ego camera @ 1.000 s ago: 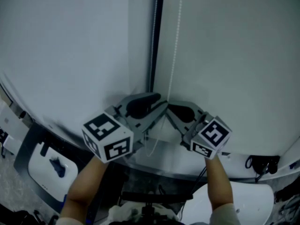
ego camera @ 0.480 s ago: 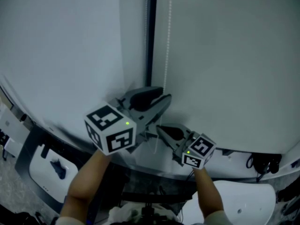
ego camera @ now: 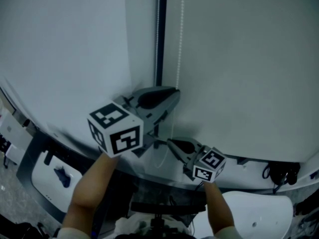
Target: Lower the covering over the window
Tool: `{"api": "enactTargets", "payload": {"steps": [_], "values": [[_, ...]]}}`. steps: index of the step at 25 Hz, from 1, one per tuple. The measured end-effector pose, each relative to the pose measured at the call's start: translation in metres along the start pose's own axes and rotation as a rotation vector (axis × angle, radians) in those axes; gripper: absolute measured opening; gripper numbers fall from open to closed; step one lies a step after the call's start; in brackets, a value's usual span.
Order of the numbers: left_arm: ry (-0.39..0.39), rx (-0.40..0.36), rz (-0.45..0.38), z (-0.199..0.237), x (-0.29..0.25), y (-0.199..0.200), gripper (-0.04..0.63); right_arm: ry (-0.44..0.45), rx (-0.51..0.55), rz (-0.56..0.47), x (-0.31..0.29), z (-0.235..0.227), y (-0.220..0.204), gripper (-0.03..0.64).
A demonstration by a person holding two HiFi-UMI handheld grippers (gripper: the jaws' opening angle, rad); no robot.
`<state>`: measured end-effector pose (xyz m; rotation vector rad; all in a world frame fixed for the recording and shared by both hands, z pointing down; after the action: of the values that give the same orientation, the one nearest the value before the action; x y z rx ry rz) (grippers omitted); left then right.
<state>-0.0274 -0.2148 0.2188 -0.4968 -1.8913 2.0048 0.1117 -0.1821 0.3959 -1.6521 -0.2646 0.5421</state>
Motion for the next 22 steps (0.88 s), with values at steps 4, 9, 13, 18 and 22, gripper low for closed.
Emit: {"api": "enactTargets", "payload": {"steps": [4, 9, 13, 18, 22], "values": [[0.031, -0.029, 0.01, -0.001, 0.001, 0.001, 0.034, -0.011, 0.04, 0.016, -0.001, 0.002, 0.003, 0.008], [0.073, -0.084, 0.015, -0.006, 0.001, 0.004, 0.032, -0.042, 0.074, 0.03, -0.007, 0.002, 0.005, 0.011], [0.12, -0.14, 0.024, -0.006, 0.008, 0.003, 0.029, -0.02, 0.052, 0.012, -0.004, 0.008, 0.017, 0.012], [0.134, -0.159, 0.088, -0.008, 0.006, -0.015, 0.025, -0.024, 0.011, -0.14, 0.018, 0.003, 0.066, 0.026], [0.128, -0.141, 0.129, -0.008, 0.001, -0.041, 0.023, -0.021, 0.006, -0.217, 0.033, -0.001, 0.108, 0.031]]}}
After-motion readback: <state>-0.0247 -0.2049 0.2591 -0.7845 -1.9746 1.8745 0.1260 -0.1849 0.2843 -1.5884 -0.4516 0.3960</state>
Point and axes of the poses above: the fingertips, and each gripper's own axes: x backward along the fingers, z to its left, y out of its top, the point moved 8 cm from there along x, backward along the fingers, and after that the axes turned 10 degrees about z, right-handed, at the moved point
